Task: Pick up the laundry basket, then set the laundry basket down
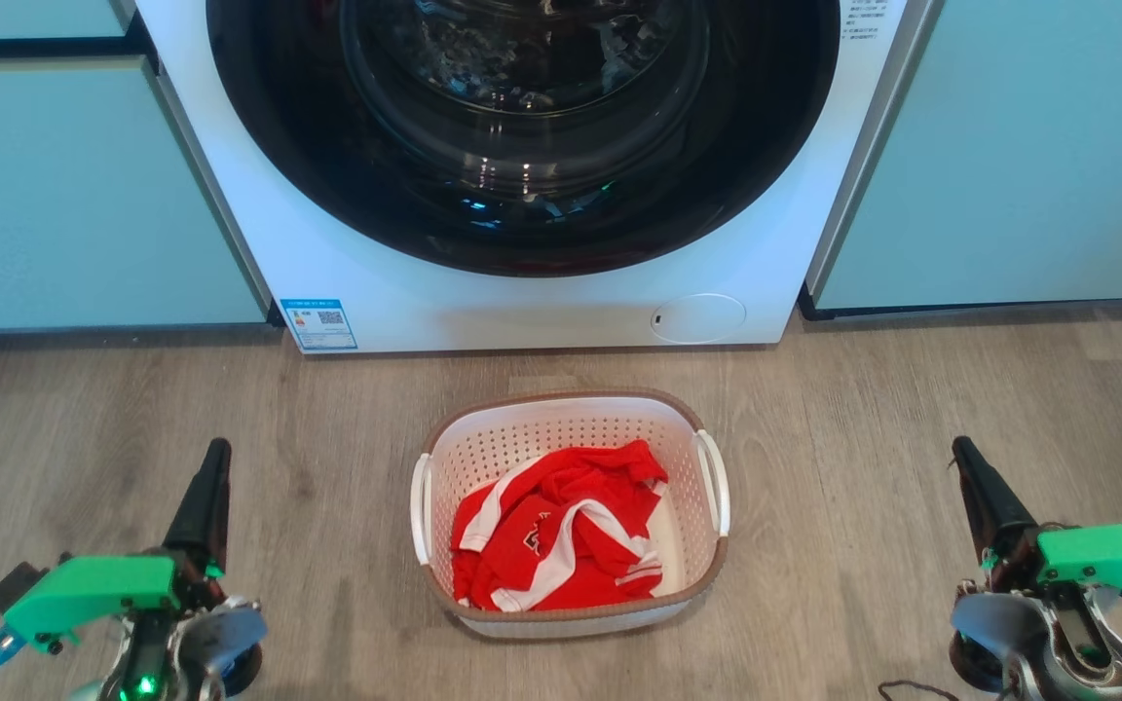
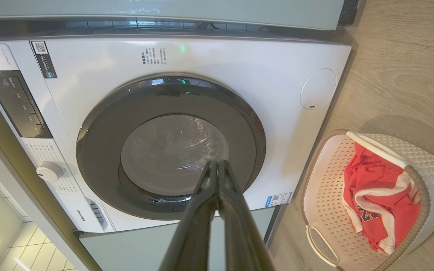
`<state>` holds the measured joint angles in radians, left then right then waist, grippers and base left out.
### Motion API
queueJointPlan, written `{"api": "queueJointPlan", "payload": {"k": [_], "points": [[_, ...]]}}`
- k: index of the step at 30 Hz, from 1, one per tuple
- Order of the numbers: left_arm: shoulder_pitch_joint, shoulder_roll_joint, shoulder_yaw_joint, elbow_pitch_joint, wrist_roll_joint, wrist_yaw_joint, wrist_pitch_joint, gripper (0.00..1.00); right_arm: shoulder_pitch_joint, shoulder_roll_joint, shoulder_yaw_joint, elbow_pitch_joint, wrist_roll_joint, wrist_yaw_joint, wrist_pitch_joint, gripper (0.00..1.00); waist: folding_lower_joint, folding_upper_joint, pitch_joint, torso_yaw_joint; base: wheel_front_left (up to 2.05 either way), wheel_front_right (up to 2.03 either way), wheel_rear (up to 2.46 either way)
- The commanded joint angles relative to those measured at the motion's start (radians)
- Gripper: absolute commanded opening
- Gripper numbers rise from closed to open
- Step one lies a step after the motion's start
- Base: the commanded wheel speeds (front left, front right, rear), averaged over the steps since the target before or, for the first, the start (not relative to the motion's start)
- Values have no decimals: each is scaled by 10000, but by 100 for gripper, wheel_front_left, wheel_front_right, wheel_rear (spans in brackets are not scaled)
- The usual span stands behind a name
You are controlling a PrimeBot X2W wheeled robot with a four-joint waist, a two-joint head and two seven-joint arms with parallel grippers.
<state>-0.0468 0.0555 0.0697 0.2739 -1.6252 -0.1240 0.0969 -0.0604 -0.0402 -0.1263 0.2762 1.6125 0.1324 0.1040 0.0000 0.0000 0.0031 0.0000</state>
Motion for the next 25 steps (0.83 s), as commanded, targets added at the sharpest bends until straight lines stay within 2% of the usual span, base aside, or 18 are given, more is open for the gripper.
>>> {"api": "queueJointPlan", "payload": {"k": [1, 25], "points": [[-602, 35, 324, -291, 69, -67, 69, 0, -471, -141, 172, -317, 0, -17, 53, 0, 0, 0, 0, 0, 0, 0, 0], [-605, 10, 361, -290, 100, -67, 99, 0, -473, -128, 154, -316, -15, -17, 68, 0, 0, 0, 0, 0, 0, 0, 0]]}}
